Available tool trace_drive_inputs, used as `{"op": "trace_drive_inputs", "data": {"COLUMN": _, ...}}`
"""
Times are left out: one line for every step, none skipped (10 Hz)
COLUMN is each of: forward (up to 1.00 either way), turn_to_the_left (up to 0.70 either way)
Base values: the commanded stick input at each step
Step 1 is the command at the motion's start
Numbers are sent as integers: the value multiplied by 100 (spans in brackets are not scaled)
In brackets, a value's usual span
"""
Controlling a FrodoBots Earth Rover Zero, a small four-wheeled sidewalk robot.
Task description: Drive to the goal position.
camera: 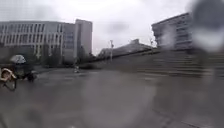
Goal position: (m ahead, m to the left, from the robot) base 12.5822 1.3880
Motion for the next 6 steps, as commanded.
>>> {"op": "trace_drive_inputs", "data": {"forward": 100, "turn_to_the_left": 27}}
{"op": "trace_drive_inputs", "data": {"forward": 100, "turn_to_the_left": 27}}
{"op": "trace_drive_inputs", "data": {"forward": 100, "turn_to_the_left": 0}}
{"op": "trace_drive_inputs", "data": {"forward": 100, "turn_to_the_left": 0}}
{"op": "trace_drive_inputs", "data": {"forward": 100, "turn_to_the_left": 0}}
{"op": "trace_drive_inputs", "data": {"forward": 100, "turn_to_the_left": 0}}
